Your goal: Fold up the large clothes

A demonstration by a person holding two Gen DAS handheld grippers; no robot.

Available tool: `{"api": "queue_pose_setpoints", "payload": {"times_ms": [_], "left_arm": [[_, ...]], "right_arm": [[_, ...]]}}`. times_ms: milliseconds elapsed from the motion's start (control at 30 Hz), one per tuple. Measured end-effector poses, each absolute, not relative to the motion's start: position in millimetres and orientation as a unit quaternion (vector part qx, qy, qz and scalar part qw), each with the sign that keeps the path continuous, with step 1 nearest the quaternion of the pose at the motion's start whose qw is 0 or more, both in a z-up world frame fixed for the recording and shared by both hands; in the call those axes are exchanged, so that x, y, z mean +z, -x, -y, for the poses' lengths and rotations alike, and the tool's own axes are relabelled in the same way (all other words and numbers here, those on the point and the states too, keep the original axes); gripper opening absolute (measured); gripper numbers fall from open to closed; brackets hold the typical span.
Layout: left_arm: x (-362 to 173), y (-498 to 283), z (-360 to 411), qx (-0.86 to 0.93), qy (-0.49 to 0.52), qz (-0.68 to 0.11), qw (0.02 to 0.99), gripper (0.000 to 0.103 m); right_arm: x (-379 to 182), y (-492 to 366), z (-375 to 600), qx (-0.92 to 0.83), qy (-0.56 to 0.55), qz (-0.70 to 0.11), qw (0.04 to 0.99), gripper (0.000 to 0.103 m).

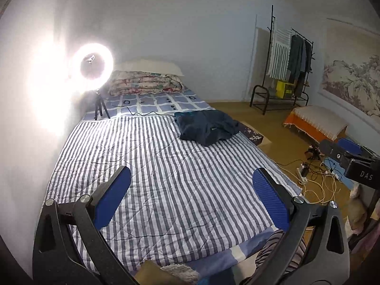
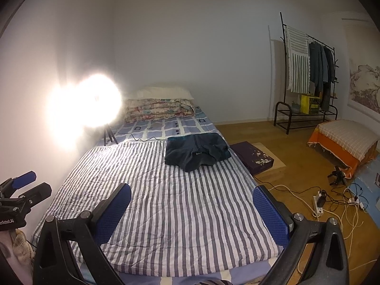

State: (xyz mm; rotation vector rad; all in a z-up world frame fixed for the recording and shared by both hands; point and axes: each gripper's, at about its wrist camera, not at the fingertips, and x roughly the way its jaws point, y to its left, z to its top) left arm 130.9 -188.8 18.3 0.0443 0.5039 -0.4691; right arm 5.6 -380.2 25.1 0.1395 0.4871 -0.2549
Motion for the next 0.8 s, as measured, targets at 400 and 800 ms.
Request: {"api": "queue_pose_setpoints", "payload": {"times_ms": [400, 800], "left_arm": [[16.3, -128.5, 189.9, -0.224, -0.027, -0.242, 0.944, 0.103], [13.8, -123.8, 192.3, -0.211, -0.038, -0.227, 0.95, 0.103]], "right_arm": [[19.6, -6.8, 379.0, -0.128, -0.072, -0.246, 0.958, 0.103], [13.1, -7.7, 379.2, -0.129, -0.079, -0.252, 0.956, 0.103]]}}
